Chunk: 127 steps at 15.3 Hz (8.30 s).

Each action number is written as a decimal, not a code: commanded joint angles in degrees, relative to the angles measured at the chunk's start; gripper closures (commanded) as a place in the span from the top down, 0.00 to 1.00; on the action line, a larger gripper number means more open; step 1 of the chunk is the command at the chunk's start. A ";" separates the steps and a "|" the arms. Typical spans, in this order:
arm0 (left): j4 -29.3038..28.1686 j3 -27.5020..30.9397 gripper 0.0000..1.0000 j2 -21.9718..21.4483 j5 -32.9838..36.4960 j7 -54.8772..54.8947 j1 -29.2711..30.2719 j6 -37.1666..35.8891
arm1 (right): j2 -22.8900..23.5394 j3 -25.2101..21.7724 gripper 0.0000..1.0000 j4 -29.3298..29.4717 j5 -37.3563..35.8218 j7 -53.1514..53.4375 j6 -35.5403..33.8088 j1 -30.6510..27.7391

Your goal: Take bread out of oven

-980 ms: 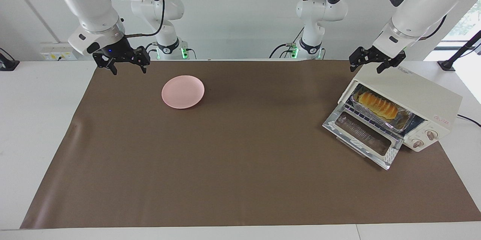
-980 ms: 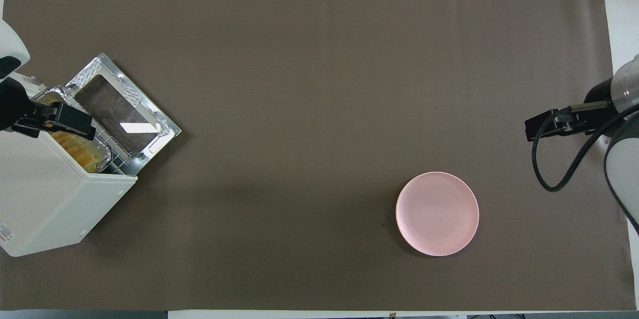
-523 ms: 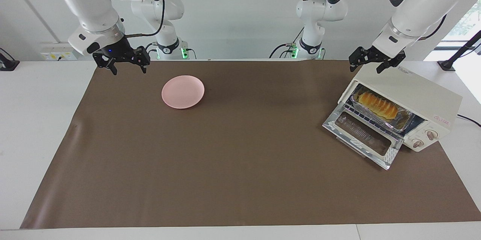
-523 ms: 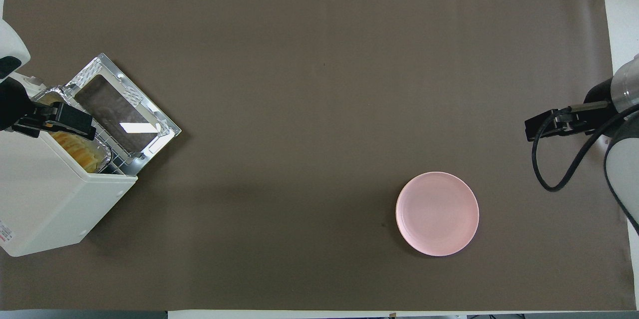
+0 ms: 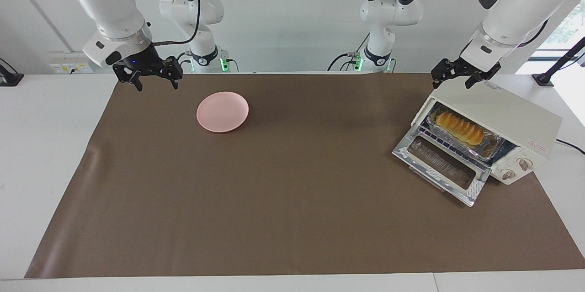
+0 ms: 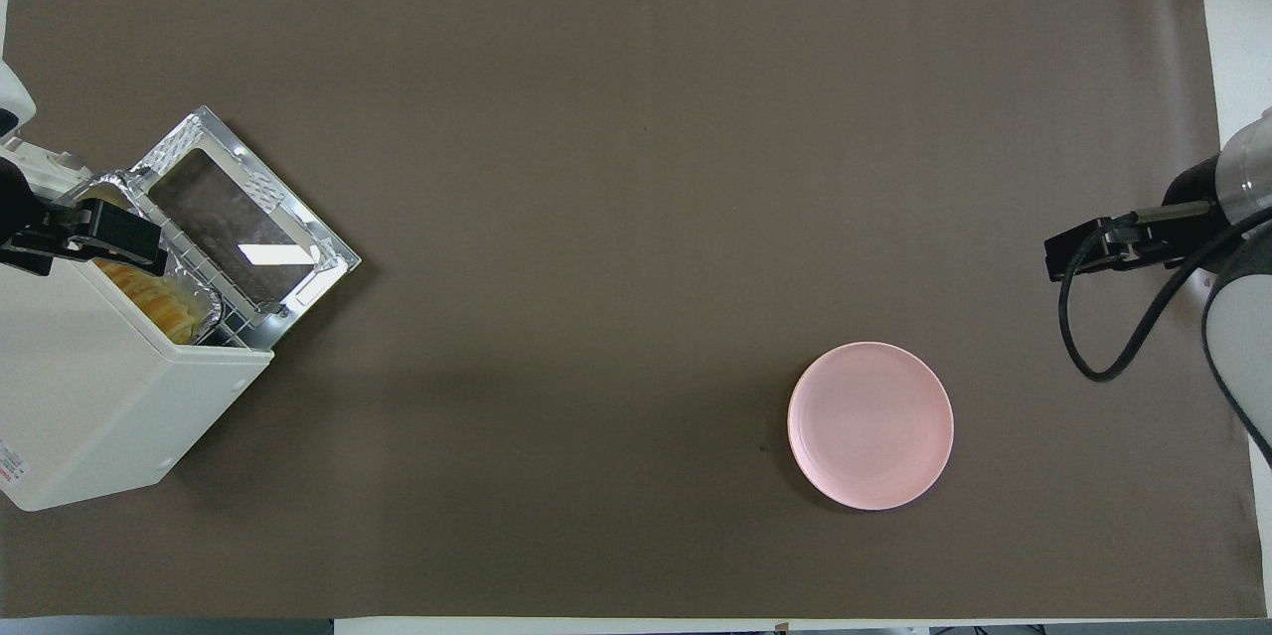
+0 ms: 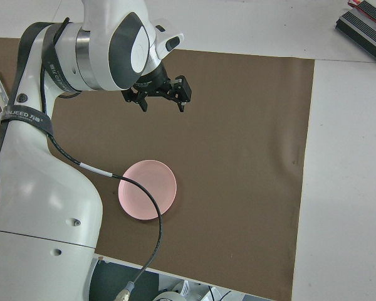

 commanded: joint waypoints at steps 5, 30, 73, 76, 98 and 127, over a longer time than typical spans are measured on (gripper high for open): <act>20.10 -0.11 1.00 20.60 5.35 -14.54 -1.30 -4.84 | -1.17 0.77 1.00 -1.38 -0.77 -1.49 0.49 -1.09; -17.95 1.91 1.00 10.33 13.18 -37.32 0.54 29.71 | -1.17 0.77 1.00 -1.38 -0.77 -1.49 0.49 -1.09; 14.74 1.91 0.00 29.75 5.42 -58.24 -34.24 22.67 | -1.17 0.77 1.00 -1.38 -0.77 -1.49 0.49 -1.09; 14.30 1.56 0.00 29.49 5.53 -57.89 -36.18 23.12 | -1.17 0.77 1.00 -1.38 -0.77 -1.49 0.49 -1.09; 7.10 -0.99 0.00 32.74 7.11 -50.42 -47.71 29.27 | -1.17 0.77 1.00 -1.38 -0.77 -1.49 0.49 -1.09; 10.08 0.59 1.00 11.40 -2.56 -11.95 -13.46 9.77 | -1.26 0.77 1.00 -1.47 -0.77 -1.75 0.14 -1.09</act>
